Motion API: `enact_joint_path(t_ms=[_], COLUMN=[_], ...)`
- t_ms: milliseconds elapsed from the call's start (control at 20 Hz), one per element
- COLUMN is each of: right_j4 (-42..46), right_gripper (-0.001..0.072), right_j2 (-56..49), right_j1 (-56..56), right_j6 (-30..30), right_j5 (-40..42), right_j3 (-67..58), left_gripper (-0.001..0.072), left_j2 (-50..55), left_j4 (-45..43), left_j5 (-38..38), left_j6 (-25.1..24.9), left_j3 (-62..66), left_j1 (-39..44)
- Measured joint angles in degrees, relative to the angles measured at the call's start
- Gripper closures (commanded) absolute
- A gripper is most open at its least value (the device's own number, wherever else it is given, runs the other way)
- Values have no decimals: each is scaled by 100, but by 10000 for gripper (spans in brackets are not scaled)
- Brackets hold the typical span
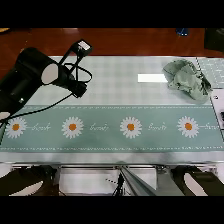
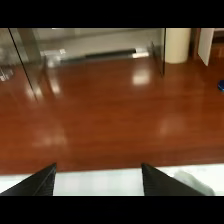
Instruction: Fold the shirts.
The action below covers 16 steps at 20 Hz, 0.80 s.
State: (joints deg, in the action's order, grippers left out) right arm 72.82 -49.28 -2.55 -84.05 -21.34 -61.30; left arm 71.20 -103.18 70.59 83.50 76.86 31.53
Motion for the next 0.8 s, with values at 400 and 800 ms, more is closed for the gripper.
enact_joint_path(t_ms=[400, 800], right_j4=[1447, 2498], right_gripper=[106, 106], right_j2=[-680, -1176], right_j1=[-114, -166], right_j6=[367, 369], right_j5=[-2347, -1226], right_j3=[0, 0], left_gripper=[-7, -6], left_j2=[127, 343], left_j4=[68, 74], left_j5=[-807, -986], left_j6=[-35, -37], left_j3=[0, 0], left_j1=[0, -4])
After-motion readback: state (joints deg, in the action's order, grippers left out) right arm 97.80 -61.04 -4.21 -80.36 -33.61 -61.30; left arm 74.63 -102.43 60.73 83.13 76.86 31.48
